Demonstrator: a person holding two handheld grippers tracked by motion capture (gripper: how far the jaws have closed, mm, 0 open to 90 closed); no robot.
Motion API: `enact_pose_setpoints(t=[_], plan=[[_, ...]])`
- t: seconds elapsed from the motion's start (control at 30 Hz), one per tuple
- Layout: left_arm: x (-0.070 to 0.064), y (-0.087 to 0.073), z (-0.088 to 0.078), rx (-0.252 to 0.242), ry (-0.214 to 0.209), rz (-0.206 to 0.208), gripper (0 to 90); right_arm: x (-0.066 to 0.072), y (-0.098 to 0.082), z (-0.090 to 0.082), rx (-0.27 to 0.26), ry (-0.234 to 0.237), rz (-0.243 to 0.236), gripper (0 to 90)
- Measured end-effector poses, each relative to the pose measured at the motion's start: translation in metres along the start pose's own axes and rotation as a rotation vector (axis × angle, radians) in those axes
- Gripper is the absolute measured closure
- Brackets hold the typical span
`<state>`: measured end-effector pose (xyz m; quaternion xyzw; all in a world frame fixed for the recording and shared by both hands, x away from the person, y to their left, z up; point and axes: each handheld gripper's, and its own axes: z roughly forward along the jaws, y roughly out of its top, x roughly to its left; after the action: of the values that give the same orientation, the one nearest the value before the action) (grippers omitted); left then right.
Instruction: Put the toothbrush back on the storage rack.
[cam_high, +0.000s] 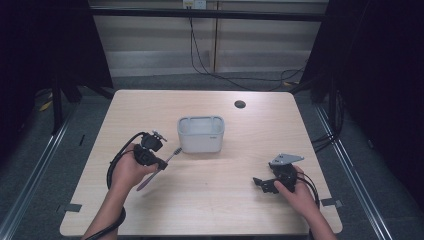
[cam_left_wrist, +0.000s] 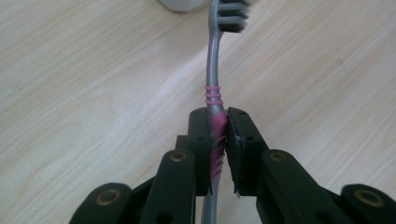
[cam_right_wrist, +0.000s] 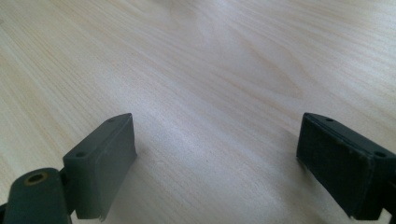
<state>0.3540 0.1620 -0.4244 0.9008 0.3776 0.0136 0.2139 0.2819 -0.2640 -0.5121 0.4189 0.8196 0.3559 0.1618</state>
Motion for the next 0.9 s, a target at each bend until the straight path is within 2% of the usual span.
enact_pose_setpoints(t=[0.1, 0.23, 0.37, 0.47, 0.57, 0.63, 0.67, 0.7, 0.8, 0.9], plan=[[0.003, -0.003, -0.008, -0.044, -0.006, -0.016, 80.4, -0.001, 0.0, 0.0, -0.005, 0.007, 0.006, 11.3], [0.006, -0.005, -0.015, -0.067, -0.004, -0.029, 80.5, 0.0, 0.0, 0.0, 0.001, -0.001, 0.0, 11.3], [0.01, -0.008, -0.027, -0.128, -0.013, -0.052, 80.5, 0.001, 0.0, 0.0, 0.003, -0.006, -0.001, 11.2], [0.012, -0.008, -0.032, -0.146, -0.009, -0.05, 80.4, 0.001, 0.0, 0.0, 0.004, -0.007, 0.0, 11.2], [0.015, -0.006, -0.041, -0.195, -0.015, -0.061, 80.4, 0.001, 0.0, 0.0, 0.004, -0.007, 0.0, 11.2], [0.015, -0.006, -0.043, -0.203, -0.015, -0.064, 80.4, 0.001, 0.0, 0.0, 0.004, -0.007, 0.0, 11.2], [0.016, -0.005, -0.046, -0.228, -0.007, -0.072, 80.4, 0.001, 0.0, 0.0, 0.004, -0.007, 0.0, 11.2], [0.016, -0.005, -0.046, -0.228, -0.007, -0.072, 80.4, 0.001, 0.0, 0.0, 0.004, -0.007, 0.0, 11.2], [0.018, -0.005, -0.05, -0.276, -0.012, -0.091, 80.4, 0.001, 0.0, 0.0, 0.004, -0.006, -0.002, 11.2], [0.018, -0.003, -0.052, -0.304, 0.01, -0.094, 80.4, 0.001, 0.0, 0.0, 0.004, -0.007, 0.0, 11.2]])
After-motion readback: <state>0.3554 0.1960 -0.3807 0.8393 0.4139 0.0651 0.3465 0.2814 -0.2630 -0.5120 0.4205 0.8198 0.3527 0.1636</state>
